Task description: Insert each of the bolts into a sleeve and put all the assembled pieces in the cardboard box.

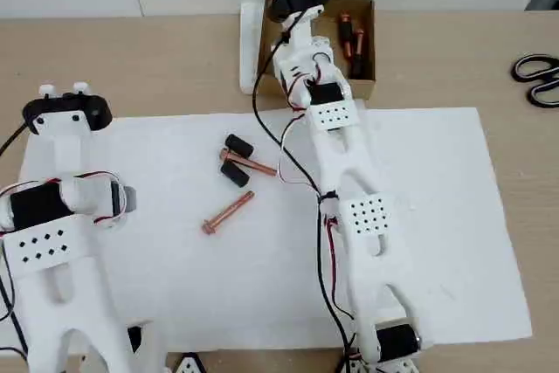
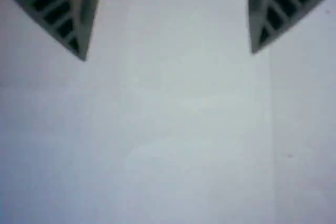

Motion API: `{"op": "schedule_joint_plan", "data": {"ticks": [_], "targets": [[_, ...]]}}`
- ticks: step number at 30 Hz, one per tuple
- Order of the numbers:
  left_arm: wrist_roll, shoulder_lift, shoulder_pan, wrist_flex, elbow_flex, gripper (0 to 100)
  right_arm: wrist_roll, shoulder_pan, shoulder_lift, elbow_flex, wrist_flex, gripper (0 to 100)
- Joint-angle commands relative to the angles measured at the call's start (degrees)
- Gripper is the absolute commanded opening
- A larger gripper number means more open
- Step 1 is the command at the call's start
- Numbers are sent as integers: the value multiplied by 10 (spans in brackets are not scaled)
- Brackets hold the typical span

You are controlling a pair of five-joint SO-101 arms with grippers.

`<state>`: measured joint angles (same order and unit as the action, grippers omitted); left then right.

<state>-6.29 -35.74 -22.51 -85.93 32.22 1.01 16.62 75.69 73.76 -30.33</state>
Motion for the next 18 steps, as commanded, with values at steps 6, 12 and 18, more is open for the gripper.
{"op": "schedule_joint_plan", "data": {"ticks": [6, 12, 18], "targets": [[-3, -14, 3, -4, -1, 191, 4, 6, -12, 41, 15, 169], [-3, -14, 3, -4, -1, 191, 5, 27, -12, 13, 17, 169], [-3, -14, 3, -9, 6, 191, 4, 47, -12, -7, 20, 169]]}}
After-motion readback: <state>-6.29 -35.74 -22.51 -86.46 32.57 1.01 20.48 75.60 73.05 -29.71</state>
